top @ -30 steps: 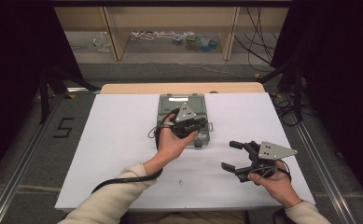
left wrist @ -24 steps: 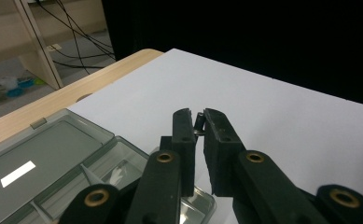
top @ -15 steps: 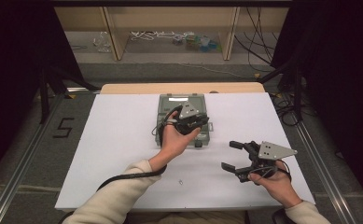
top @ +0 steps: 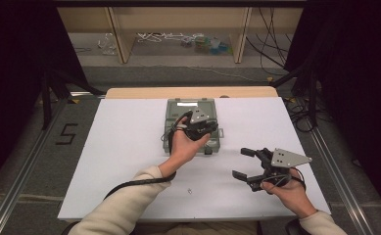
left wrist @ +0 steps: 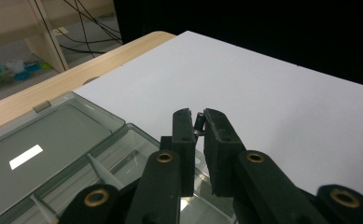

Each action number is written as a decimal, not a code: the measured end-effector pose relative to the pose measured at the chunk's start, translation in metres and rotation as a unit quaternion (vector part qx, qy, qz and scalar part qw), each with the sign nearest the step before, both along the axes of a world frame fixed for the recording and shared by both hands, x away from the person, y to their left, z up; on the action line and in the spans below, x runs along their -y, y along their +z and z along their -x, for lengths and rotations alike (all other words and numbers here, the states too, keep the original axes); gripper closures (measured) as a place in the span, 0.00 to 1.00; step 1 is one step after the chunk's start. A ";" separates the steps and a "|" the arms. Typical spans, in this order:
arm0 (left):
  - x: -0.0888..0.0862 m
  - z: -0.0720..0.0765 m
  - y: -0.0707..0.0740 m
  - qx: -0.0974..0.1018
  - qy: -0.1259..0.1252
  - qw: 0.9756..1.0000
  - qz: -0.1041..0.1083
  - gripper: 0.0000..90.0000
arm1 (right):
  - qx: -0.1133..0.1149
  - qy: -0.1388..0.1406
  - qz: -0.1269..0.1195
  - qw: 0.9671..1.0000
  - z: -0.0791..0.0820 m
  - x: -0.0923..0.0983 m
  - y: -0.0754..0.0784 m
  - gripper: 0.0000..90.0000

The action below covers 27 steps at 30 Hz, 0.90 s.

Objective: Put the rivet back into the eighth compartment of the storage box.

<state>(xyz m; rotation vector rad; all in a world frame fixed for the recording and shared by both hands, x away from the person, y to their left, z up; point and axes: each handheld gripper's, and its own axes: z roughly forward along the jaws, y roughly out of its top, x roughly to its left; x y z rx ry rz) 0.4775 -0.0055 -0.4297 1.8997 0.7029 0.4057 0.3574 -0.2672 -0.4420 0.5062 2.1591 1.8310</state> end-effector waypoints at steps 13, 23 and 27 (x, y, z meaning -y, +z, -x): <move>0.001 -0.004 -0.007 -0.016 -0.001 1.000 -0.008 0.91 | 0.001 0.000 0.000 1.000 0.000 0.000 0.000 0.20; 0.000 -0.004 -0.007 -0.016 -0.001 1.000 -0.010 0.81 | 0.000 0.001 0.002 1.000 0.000 0.000 0.000 0.20; -0.004 -0.002 -0.006 -0.014 -0.011 1.000 -0.009 0.70 | 0.000 0.003 0.001 1.000 0.000 0.000 0.000 0.19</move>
